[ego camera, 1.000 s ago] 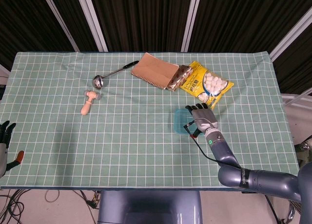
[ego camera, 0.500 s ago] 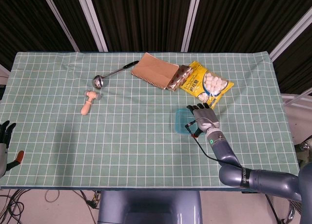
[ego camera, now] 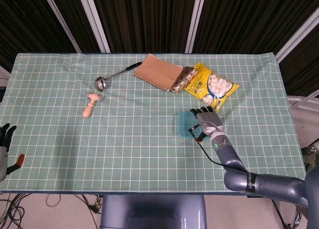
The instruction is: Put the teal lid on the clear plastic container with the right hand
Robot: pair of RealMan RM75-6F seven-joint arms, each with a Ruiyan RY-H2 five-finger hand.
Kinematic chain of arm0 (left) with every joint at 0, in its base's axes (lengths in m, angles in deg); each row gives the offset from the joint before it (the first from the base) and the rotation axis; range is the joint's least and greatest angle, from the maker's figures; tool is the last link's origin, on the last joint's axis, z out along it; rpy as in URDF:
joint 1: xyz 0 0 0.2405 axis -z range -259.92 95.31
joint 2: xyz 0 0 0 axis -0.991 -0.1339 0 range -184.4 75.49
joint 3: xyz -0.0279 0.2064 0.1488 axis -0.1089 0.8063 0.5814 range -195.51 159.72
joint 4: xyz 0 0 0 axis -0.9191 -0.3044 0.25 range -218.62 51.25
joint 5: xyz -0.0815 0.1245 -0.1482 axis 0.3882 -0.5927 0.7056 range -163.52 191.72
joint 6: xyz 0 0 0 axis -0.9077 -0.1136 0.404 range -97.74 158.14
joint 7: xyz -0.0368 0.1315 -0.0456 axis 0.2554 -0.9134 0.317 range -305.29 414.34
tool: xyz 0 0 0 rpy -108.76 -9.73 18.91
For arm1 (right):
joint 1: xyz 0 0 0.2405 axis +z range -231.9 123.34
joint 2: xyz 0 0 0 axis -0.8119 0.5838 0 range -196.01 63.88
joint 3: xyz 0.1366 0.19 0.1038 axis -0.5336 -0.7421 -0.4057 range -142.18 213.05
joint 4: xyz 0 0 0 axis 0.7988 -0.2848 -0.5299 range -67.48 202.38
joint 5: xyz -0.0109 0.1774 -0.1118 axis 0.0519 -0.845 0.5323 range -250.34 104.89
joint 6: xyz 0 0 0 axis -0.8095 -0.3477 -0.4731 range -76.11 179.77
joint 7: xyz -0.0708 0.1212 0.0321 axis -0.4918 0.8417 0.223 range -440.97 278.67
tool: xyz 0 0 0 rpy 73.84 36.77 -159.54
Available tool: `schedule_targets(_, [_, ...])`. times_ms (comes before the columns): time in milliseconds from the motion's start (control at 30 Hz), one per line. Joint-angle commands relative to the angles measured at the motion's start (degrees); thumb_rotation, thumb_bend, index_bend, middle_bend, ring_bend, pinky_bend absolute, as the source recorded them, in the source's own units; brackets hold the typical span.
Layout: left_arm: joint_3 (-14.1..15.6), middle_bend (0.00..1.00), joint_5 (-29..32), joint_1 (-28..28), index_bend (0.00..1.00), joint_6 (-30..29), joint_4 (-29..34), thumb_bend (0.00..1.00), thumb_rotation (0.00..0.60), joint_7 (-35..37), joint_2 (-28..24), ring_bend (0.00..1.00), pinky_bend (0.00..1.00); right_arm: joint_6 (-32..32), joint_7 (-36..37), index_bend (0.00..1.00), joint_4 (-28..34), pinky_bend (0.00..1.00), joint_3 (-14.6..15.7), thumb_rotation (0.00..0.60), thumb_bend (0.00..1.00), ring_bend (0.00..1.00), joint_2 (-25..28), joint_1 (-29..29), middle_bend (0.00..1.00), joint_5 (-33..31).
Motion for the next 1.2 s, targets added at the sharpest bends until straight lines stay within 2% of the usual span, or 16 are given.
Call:
schedule_targets(33, [-0.01, 0.00, -0.02, -0.01, 0.08, -0.05, -0.03, 0.33, 0.600, 0.01, 0.03, 0.00, 0.00, -0.08, 0.14, 0.13, -0.19, 0.00, 0.00, 0.600, 0.34, 0.09, -0.13, -0.02, 0.48, -0.06])
schedule_targets(1200, [-0.02, 0.00, -0.03, -0.02, 0.08, -0.07, -0.15, 0.33, 0.600, -0.06, 0.12, 0.00, 0.00, -1.37, 2.10, 0.13, -2.24, 0.00, 0.19, 0.600, 0.35, 0.09, -1.57, -0.75, 0.48, 2.43])
